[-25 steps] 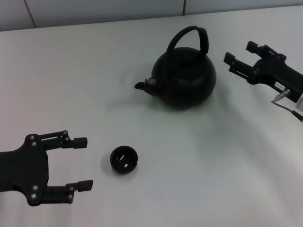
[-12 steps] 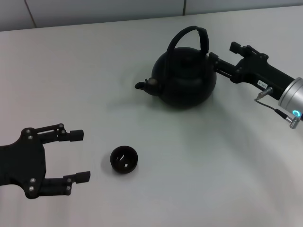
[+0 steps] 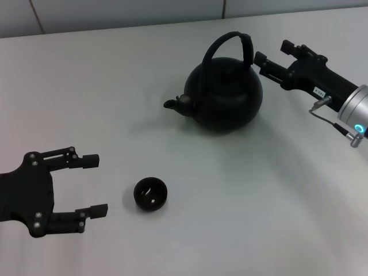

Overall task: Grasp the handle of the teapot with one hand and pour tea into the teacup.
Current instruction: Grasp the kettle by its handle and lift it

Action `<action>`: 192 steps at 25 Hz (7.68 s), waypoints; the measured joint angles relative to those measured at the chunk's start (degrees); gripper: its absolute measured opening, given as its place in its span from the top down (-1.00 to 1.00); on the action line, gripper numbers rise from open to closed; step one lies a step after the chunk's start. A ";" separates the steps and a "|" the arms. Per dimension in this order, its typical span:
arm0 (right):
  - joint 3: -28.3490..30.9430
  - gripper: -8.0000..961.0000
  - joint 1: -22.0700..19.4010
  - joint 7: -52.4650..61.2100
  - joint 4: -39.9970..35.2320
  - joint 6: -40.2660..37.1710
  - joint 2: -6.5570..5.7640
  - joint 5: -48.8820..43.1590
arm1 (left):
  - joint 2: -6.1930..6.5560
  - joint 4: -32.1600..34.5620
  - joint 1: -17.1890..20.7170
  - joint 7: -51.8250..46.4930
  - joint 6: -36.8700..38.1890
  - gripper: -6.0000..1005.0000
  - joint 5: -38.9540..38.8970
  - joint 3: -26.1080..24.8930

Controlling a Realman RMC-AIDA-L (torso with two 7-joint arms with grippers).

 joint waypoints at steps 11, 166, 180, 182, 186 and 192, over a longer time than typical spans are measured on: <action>-0.02 -0.72 2.41 -0.69 0.30 2.61 0.08 0.07 | 0.04 -0.14 0.36 0.03 -1.40 -0.56 0.01 0.00; 5.57 -0.42 3.95 -10.68 6.30 2.66 0.12 6.00 | -1.06 0.18 -1.34 0.03 -5.67 -0.56 1.67 -0.14; 6.61 -0.42 7.78 -10.54 7.87 9.70 0.20 5.99 | -1.11 0.06 -1.29 0.03 -5.67 -0.56 1.67 -0.09; 7.14 -0.42 7.83 -10.53 7.90 9.73 0.19 5.99 | -1.11 0.03 -1.29 0.03 -5.68 -0.56 1.67 -0.09; 9.24 -0.42 7.71 -10.51 7.98 9.80 0.18 5.99 | -1.14 -0.04 -1.21 0.03 -5.67 -0.56 1.67 -0.12; 10.37 -0.42 7.45 -10.48 8.11 9.89 0.17 5.99 | -1.19 -0.03 -1.10 0.03 -5.67 -0.56 1.67 -0.11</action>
